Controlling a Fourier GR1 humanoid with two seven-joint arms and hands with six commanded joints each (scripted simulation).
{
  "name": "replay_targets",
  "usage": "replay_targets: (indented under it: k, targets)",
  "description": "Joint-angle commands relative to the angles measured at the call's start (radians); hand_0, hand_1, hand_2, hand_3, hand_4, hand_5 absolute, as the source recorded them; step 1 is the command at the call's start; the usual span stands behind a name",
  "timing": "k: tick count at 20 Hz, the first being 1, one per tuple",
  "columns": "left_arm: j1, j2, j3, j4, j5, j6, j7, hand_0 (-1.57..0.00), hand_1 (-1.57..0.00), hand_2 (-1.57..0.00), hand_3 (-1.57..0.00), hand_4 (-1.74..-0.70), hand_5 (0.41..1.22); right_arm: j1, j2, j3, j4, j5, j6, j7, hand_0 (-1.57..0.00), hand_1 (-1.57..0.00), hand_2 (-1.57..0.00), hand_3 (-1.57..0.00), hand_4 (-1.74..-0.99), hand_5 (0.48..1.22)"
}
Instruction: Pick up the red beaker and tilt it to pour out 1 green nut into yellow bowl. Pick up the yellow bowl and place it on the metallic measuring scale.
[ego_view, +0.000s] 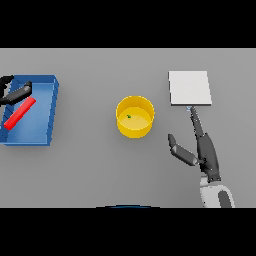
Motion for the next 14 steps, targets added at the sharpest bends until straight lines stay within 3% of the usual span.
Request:
replay_targets:
  k: [1, 7, 9, 14]
  targets:
    - [0.005, 0.006, 0.004, 0.0, 0.004, -0.003, -0.013, -0.19, -0.16, -0.16, -0.15, -0.8, 0.679, -0.002, 0.0, 0.001, -0.008, -0.001, 0.002, 0.014, 0.0, 0.0, 0.0, 0.0, -1.188, 0.668]
    - [-0.015, -0.015, 0.037, 0.02, 0.014, 0.031, -0.078, -0.05, -0.04, -0.04, -0.04, -0.79, 0.671, -0.03, -0.015, 0.017, 0.003, 0.068, -0.02, 0.065, 0.0, 0.0, 0.0, 0.0, -1.198, 0.662]
    - [-0.02, -0.031, 0.032, 0.03, 0.007, 0.038, -0.087, -0.03, -0.03, -0.03, -0.02, -0.78, 0.679, -0.058, -0.032, 0.04, -0.002, 0.062, 0.03, 0.035, 0.0, 0.0, 0.0, 0.0, -1.162, 0.694]
    - [-0.008, -0.036, 0.027, 0.018, 0.013, 0.045, -0.08, -0.01, -0.01, -0.01, -0.01, -0.79, 0.707, -0.21, -0.143, 0.09, 0.038, 0.146, 0.14, 0.094, 0.0, 0.0, 0.0, 0.0, -1.255, 0.7]
